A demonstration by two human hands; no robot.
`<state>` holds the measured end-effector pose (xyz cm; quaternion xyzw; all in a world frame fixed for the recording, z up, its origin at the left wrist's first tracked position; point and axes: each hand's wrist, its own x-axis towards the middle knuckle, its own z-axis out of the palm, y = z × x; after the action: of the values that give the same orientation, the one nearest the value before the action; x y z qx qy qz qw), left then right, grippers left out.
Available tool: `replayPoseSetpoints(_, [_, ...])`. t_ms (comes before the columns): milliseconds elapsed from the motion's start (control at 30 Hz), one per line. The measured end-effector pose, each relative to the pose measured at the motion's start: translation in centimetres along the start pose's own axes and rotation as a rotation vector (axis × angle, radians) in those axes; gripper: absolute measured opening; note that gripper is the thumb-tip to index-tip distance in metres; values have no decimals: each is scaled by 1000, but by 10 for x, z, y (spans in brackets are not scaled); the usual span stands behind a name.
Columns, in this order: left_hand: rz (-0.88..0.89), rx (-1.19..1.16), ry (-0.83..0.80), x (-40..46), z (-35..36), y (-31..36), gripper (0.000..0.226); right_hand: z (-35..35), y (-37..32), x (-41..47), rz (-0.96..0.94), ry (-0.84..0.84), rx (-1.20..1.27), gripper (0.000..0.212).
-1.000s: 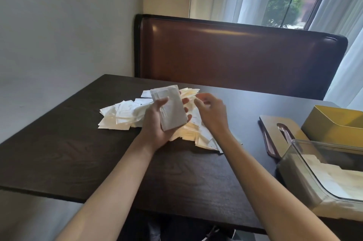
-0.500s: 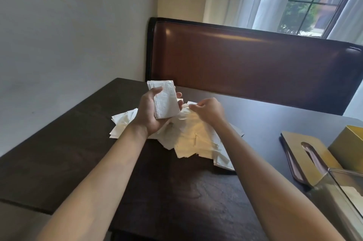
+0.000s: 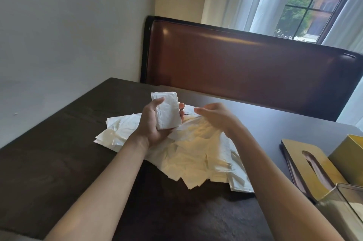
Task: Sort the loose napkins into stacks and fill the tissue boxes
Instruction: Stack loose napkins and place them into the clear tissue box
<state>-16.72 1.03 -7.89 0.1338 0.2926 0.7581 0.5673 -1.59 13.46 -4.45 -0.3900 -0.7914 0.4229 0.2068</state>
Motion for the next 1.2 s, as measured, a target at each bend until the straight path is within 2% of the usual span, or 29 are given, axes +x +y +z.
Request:
replayPoseSetpoints(100, [6,-62,-11,2,-6,1,42,2,-7,12,-30,35,-95,34])
replayPoseSetpoints(233, [29,-73,-22,2,-12,1,54,6,-26,25,-69,-153,-266,28])
replayPoseSetpoints(300, [42,-88,-10,3,-15,0,53,9,-32,28,-46,-246,-386,32])
replayPoseSetpoints(467, [63,-89,32,5,-20,4,51,22,-25,38,41,-325,-617,42])
replayPoseSetpoints(600, [66,-95,53,4,-22,4,49,26,-13,43,66,-263,-602,36])
replayPoseSetpoints(733, [46,-99,68,3,-19,4,45,21,-4,44,-2,-147,-339,19])
replayPoseSetpoints(833, [31,-85,75,3,-16,3,38,19,-1,44,-33,-127,-238,20])
replayPoseSetpoints(1033, [5,-23,109,6,-18,2,41,18,-10,57,81,-174,-365,28])
replayPoseSetpoints(1100, [-6,-20,129,7,-19,3,42,20,-9,65,133,-218,-474,28])
replayPoseSetpoints(1200, [-38,-9,149,7,-19,3,47,23,-9,70,173,-301,-654,42])
